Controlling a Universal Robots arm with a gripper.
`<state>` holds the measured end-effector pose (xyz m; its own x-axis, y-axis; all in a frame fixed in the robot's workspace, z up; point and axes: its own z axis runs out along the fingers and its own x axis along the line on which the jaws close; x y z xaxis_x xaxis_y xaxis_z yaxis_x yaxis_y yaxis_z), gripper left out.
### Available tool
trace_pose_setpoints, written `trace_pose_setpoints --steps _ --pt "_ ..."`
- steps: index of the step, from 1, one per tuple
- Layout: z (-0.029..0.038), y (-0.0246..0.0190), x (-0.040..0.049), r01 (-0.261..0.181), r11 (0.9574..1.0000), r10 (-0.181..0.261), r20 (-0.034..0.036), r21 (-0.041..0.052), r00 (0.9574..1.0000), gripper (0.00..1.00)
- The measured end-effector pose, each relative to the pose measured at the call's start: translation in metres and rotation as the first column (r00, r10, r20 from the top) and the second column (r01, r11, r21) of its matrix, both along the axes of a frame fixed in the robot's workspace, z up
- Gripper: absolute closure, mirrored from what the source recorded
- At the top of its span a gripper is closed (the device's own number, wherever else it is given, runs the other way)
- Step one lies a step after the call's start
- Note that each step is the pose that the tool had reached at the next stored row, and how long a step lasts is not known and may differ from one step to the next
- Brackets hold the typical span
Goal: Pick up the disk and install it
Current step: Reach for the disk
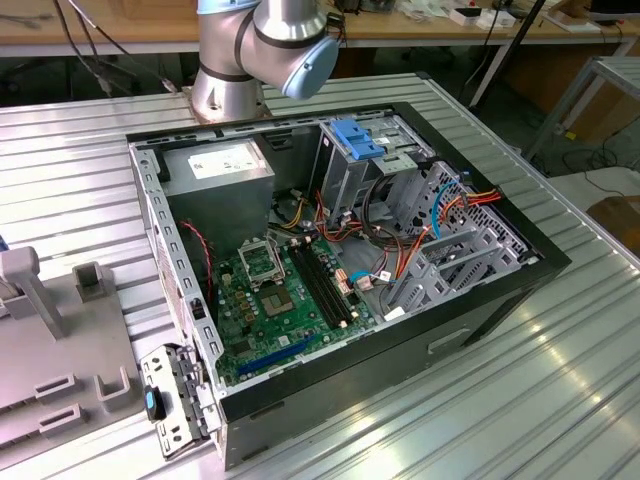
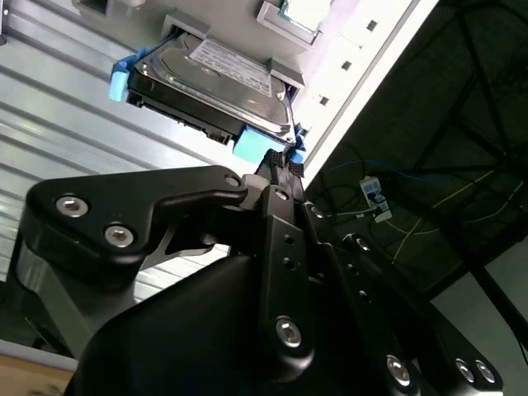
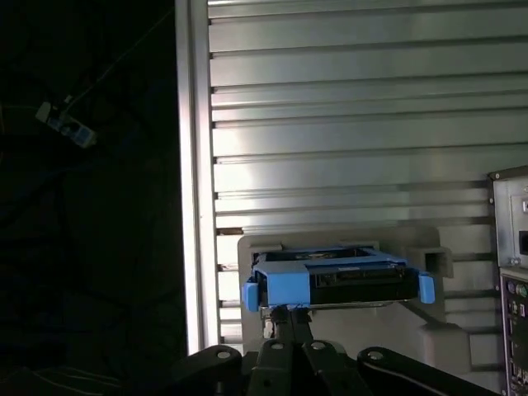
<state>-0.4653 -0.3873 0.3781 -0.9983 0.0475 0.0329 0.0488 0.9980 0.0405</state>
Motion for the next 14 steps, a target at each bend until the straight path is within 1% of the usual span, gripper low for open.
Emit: trace_pose_setpoints --steps 3,14 --pt "-0.0001 0.0 -0.0001 -0.002 1.0 0.002 -0.002 -0.0001 1.0 0.89" --pt "-0.0002 0.0 -0.0001 -0.006 1.0 0.006 -0.0061 0.0 1.0 0.89"
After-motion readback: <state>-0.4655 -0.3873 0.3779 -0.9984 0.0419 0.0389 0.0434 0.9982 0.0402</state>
